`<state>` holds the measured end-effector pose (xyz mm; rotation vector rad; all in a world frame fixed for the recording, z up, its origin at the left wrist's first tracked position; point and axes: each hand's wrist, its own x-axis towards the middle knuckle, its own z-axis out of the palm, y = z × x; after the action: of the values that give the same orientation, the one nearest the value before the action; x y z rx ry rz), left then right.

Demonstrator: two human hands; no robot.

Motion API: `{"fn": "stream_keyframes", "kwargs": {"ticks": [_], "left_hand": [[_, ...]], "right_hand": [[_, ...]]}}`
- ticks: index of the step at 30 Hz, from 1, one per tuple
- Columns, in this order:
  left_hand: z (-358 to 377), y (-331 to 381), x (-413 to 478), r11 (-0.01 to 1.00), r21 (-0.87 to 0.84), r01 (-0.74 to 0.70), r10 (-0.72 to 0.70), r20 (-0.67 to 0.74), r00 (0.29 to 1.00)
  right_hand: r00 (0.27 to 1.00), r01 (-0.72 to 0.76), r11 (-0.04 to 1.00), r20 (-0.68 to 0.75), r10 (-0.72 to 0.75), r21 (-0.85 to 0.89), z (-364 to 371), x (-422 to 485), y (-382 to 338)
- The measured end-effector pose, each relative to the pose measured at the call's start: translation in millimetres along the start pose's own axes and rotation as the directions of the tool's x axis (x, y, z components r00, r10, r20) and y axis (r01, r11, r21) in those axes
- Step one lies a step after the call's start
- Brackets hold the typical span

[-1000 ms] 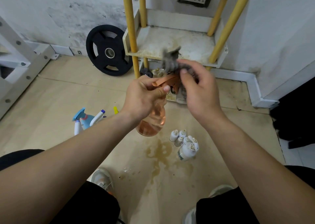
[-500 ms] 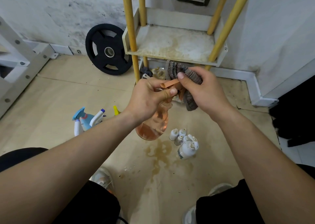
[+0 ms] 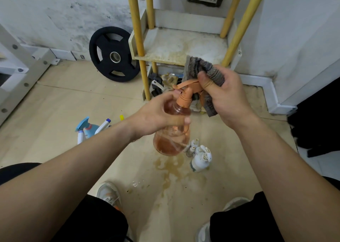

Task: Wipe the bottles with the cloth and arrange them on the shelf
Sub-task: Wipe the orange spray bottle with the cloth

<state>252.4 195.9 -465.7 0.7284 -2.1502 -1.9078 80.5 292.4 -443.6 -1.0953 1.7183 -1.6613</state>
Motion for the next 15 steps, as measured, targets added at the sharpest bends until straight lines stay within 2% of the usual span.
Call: {"fn": "stream_keyframes", "kwargs": {"ticks": [2,5,7,11,13,15], "left_hand": [[-1,-3,0,0.999,0.050,-0.007,0.003,0.073,0.997],[-3,0,0,0.997,0.071,-0.032,0.029,0.046,0.999],[-3,2,-1,0.990,0.127,-0.055,0.054,0.011,0.998],[2,3,-1,0.969,0.237,-0.067,0.090,-0.087,0.992],[3,4,1,0.945,0.320,-0.061,0.106,-0.127,0.986],[4,3,3,0.930,0.365,-0.041,0.102,-0.150,0.983]], "right_hand": [[1.000,-0.016,0.997,0.013,0.015,0.070,-3,1,-2],[0.999,-0.032,0.992,0.023,0.029,0.121,-7,4,-1],[1.000,-0.022,0.997,0.007,0.022,0.078,-7,5,0],[0.998,0.033,0.980,-0.053,-0.044,-0.196,-2,1,-2],[0.986,0.111,0.918,-0.076,-0.151,-0.381,1,-1,-3],[0.951,0.208,0.811,-0.081,-0.299,-0.547,7,-4,-4]]}}
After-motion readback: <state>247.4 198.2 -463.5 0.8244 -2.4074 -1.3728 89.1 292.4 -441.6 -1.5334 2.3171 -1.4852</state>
